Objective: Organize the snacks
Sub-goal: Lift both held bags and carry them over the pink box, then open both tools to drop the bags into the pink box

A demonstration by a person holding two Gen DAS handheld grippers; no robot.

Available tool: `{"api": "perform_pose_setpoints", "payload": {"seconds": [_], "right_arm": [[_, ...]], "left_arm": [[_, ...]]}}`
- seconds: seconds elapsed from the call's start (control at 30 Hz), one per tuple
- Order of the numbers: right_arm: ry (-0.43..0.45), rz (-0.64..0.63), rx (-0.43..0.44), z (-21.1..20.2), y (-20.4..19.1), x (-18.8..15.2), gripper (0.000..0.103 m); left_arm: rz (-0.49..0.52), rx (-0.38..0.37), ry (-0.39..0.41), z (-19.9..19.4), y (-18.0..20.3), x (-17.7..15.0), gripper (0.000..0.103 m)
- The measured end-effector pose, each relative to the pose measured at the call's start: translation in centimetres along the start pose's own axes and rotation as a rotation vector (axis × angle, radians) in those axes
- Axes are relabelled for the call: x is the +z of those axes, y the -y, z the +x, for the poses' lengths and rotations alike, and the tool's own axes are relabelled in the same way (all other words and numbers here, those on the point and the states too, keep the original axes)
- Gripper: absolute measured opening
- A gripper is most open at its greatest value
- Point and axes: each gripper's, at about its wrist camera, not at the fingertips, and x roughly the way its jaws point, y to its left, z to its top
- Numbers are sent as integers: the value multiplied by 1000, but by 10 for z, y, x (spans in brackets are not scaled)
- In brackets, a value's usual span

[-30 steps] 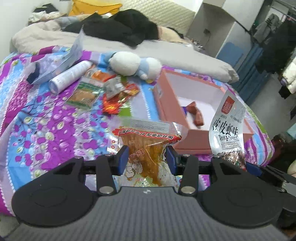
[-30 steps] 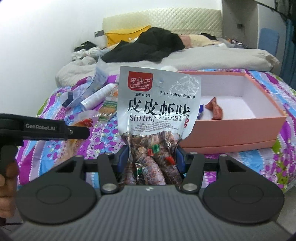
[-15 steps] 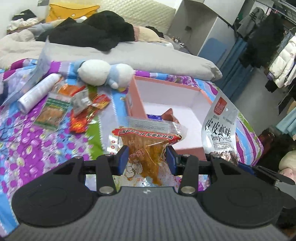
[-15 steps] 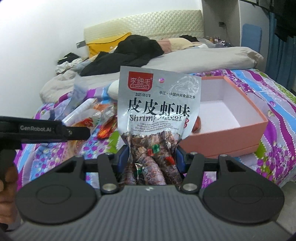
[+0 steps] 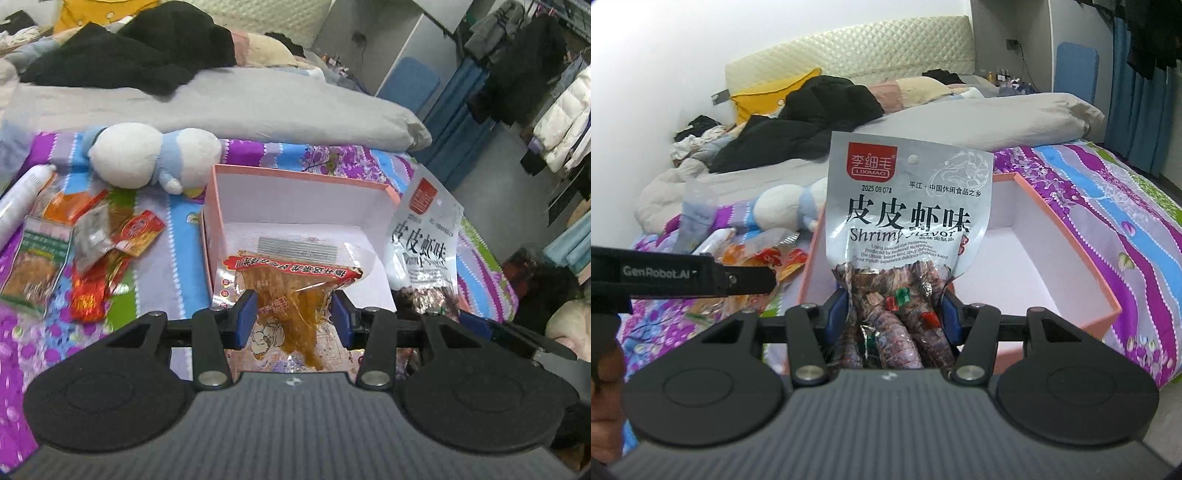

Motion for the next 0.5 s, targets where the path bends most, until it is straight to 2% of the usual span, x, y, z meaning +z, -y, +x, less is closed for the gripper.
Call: {"api": "perform_pose_setpoints", "payload": {"seconds": [0.27, 0.5], "right_arm": [[-57, 38, -4, 63, 15, 12, 56], [-124, 58, -11, 106, 31, 11, 57]], "left_arm": [[16, 3, -72, 68, -5, 33, 50], [9, 3, -117, 117, -13, 42, 51]]}}
